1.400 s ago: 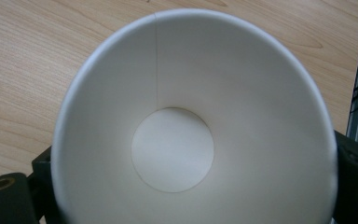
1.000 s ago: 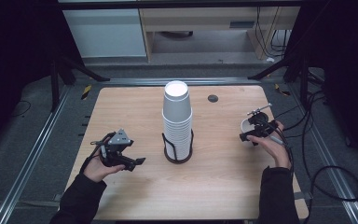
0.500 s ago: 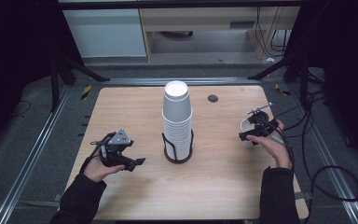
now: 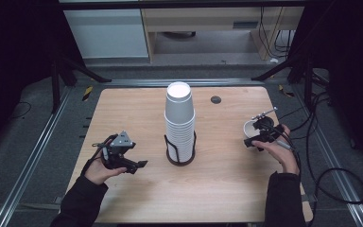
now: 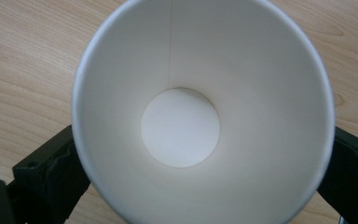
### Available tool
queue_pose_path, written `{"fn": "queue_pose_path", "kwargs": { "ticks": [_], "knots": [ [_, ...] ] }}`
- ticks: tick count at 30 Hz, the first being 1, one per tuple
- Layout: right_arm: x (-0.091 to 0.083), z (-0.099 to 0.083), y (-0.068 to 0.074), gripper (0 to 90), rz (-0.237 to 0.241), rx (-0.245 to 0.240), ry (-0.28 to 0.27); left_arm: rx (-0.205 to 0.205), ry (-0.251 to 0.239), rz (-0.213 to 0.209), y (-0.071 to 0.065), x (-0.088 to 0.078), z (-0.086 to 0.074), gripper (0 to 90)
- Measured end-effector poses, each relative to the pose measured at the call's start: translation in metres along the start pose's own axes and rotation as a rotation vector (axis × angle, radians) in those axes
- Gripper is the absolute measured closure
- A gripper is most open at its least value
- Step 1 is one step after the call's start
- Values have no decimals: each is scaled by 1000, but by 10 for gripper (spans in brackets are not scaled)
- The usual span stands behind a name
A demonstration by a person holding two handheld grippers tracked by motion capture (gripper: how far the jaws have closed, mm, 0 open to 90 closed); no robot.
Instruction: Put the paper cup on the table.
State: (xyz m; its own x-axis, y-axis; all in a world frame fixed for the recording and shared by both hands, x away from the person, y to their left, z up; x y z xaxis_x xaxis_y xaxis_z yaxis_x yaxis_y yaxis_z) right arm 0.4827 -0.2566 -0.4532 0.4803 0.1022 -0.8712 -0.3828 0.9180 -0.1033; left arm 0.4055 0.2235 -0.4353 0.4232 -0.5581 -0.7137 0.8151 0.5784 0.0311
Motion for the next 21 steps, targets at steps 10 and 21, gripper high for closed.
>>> {"fn": "queue_pose_path", "kwargs": {
  "ticks": [10, 21],
  "knots": [
    [-15, -14, 3, 14, -4, 4, -11, 0, 2, -2, 0, 0, 0, 145],
    [-43, -43, 18, 11, 35, 41, -133, 2, -1, 4, 0, -2, 0, 143]
  ]
}}
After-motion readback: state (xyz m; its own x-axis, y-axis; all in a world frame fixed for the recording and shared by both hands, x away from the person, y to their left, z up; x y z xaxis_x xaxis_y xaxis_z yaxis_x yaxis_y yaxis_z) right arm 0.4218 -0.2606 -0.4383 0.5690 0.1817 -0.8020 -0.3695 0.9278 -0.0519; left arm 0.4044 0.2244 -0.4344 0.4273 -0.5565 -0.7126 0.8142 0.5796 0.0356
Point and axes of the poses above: each handheld gripper's, and its own axes: x roughly forward along the jaws, z roughly out of its top, y roughly to its left, the point moved 2 cm from there along x, roughly forward along the jaws, and after that the axes turned 1 degree about y, right-handed, at the moved point
